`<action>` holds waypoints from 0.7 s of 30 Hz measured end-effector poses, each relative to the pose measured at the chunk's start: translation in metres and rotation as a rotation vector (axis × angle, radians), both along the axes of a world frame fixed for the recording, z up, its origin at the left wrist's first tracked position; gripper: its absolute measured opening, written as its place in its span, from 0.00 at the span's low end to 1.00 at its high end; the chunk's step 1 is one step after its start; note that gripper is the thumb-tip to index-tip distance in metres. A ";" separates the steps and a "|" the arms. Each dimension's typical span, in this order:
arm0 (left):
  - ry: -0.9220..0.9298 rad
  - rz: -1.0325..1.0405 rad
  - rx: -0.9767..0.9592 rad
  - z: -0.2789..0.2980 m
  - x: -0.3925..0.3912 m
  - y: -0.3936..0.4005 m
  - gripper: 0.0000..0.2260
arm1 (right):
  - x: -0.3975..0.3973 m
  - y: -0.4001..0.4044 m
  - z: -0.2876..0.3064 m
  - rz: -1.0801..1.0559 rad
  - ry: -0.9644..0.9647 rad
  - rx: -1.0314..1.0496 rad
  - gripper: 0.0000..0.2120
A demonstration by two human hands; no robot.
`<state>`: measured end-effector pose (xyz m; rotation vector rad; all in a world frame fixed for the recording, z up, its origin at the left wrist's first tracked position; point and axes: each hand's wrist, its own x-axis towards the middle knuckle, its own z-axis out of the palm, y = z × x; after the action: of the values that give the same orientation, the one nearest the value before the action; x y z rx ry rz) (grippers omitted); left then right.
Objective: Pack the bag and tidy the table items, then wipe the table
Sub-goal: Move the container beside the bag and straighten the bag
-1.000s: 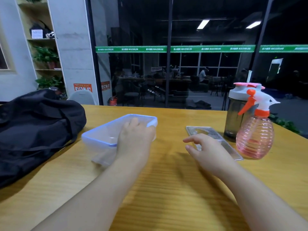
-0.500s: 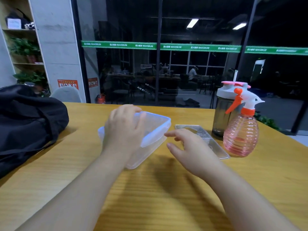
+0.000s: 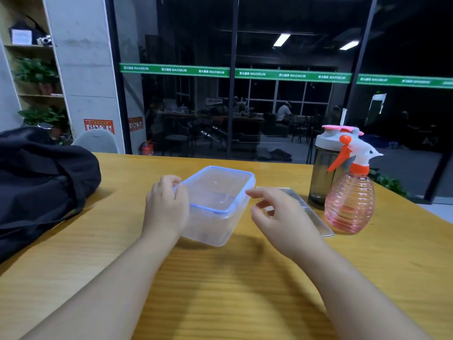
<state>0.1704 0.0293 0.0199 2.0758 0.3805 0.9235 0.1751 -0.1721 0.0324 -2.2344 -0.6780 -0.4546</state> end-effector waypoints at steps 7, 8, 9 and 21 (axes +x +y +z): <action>0.018 -0.174 0.113 -0.003 -0.004 -0.025 0.22 | 0.004 -0.006 0.005 -0.140 -0.003 0.026 0.16; 0.017 -0.193 0.126 -0.003 -0.005 -0.029 0.22 | 0.003 -0.006 0.006 -0.140 0.017 0.013 0.16; 0.012 -0.210 0.138 -0.002 -0.006 -0.032 0.22 | 0.003 -0.006 0.006 -0.141 0.032 -0.009 0.16; -0.020 -0.415 0.239 -0.007 -0.006 -0.038 0.10 | 0.008 -0.014 0.005 -0.272 0.061 0.006 0.21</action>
<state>0.1646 -0.0084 0.0131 2.2404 -0.1785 0.7632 0.1828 -0.1864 0.0378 -2.3342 -0.3403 -0.5181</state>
